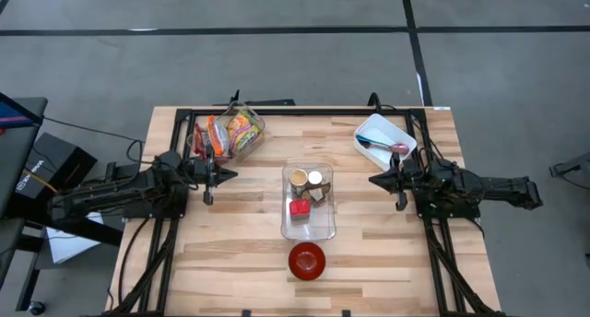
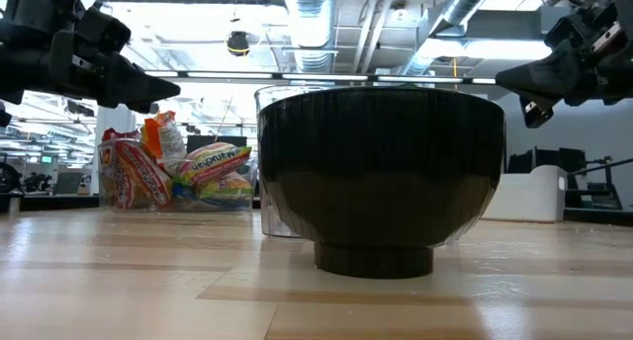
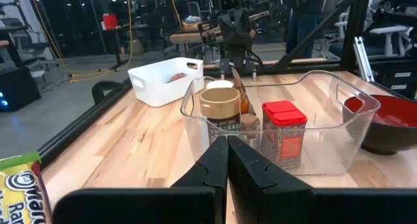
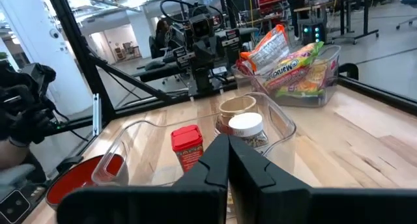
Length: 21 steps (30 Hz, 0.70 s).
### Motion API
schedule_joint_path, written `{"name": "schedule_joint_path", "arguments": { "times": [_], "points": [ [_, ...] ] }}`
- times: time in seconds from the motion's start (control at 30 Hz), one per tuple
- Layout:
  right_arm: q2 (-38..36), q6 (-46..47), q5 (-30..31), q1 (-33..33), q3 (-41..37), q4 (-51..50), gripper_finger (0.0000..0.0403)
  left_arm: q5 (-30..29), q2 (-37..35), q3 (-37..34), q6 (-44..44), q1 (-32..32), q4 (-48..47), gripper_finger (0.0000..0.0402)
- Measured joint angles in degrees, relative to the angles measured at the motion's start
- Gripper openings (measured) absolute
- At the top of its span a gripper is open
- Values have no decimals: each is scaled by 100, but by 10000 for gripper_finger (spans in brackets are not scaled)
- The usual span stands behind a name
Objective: Pick & Place Food Item
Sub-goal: Return to Home Position
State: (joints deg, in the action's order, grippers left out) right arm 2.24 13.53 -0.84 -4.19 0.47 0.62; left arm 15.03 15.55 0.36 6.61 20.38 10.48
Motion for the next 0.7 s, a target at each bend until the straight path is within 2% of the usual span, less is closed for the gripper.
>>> {"name": "schedule_joint_path", "arguments": {
  "times": [0.7],
  "points": [
    [0,3,0,0,0,-4,0,1,70,0,-106,0,2,2]
  ]
}}
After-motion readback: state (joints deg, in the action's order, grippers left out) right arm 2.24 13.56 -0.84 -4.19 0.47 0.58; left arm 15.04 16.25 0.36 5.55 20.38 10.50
